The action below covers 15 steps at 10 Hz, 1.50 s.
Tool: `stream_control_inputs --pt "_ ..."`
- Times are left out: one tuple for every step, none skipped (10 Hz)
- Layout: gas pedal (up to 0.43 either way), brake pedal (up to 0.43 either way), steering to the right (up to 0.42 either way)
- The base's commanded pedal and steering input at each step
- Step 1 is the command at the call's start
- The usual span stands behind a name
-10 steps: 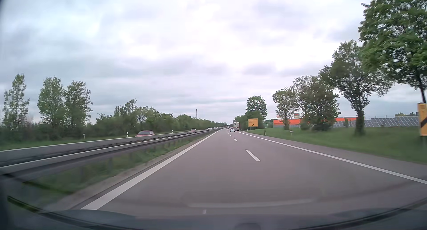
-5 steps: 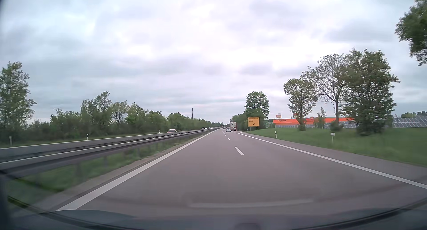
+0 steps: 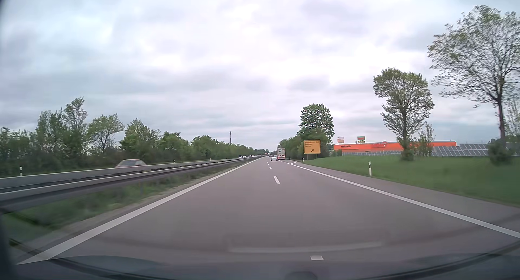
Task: Follow the waypoints while adhering to traffic rules and regulations
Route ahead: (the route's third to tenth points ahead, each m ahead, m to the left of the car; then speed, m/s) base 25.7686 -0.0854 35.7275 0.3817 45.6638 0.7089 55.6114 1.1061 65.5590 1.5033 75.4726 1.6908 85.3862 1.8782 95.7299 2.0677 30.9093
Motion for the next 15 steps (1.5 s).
stream_control_inputs --pt "0.13 0.0 0.002" --pt "0.118 0.0 0.001" --pt "0.118 0.0 0.001" --pt "0.118 0.0 0.001" --pt "0.118 0.0 0.0" --pt "0.118 0.0 -0.002" --pt "0.118 0.0 -0.003" --pt "0.118 0.0 -0.005" --pt "0.118 0.0 -0.007" --pt "0.11 0.0 -0.007" --pt "0.11 0.0 -0.007" --pt "0.098 0.0 -0.007" --pt "0.098 0.0 -0.007" --pt "0.087 0.0 -0.007" --pt "0.087 0.0 -0.005"
